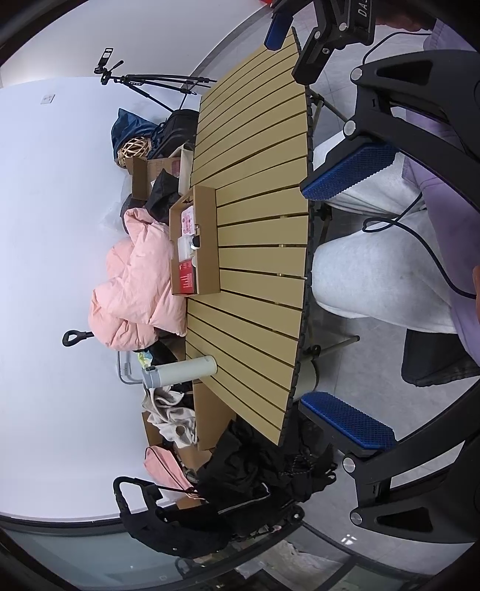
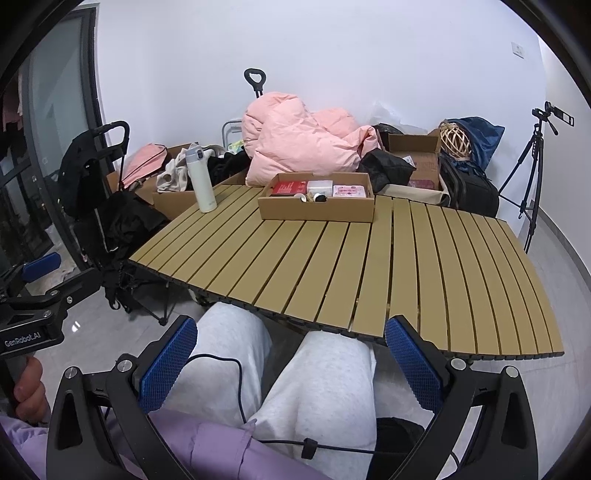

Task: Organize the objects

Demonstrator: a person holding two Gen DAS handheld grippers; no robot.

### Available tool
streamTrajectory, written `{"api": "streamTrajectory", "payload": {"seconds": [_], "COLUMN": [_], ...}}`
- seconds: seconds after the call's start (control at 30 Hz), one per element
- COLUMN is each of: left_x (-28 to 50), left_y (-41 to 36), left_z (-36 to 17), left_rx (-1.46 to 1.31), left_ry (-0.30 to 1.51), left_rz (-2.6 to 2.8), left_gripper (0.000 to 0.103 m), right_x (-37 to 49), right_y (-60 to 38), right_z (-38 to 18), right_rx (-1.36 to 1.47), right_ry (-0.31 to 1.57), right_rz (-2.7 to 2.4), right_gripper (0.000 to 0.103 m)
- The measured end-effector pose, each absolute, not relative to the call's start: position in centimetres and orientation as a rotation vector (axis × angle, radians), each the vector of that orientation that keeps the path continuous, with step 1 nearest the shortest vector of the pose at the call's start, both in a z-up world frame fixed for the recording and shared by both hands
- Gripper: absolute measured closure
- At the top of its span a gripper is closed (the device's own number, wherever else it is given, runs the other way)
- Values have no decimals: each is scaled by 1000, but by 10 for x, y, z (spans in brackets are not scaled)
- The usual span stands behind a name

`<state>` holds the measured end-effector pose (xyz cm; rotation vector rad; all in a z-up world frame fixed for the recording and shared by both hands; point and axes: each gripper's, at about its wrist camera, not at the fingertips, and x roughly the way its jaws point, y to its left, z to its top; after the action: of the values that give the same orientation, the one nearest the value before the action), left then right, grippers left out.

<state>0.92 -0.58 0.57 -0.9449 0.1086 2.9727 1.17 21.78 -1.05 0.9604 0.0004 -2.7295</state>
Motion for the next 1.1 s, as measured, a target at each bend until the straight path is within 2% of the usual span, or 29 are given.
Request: {"api": "streamTrajectory", "payload": {"seconds": [1.1], "left_x": [4], "left_y": [-8], "left_z": [3], "left_rx": [-980], "left_ry": [113], "left_rz": [2953], "left_gripper": [0], "right_x": [7], "right_y": [220], "right_z": [-15], "right_rx": [991], "right_ry": [-20], "right_rz": [-2707], "right_gripper": [0]}}
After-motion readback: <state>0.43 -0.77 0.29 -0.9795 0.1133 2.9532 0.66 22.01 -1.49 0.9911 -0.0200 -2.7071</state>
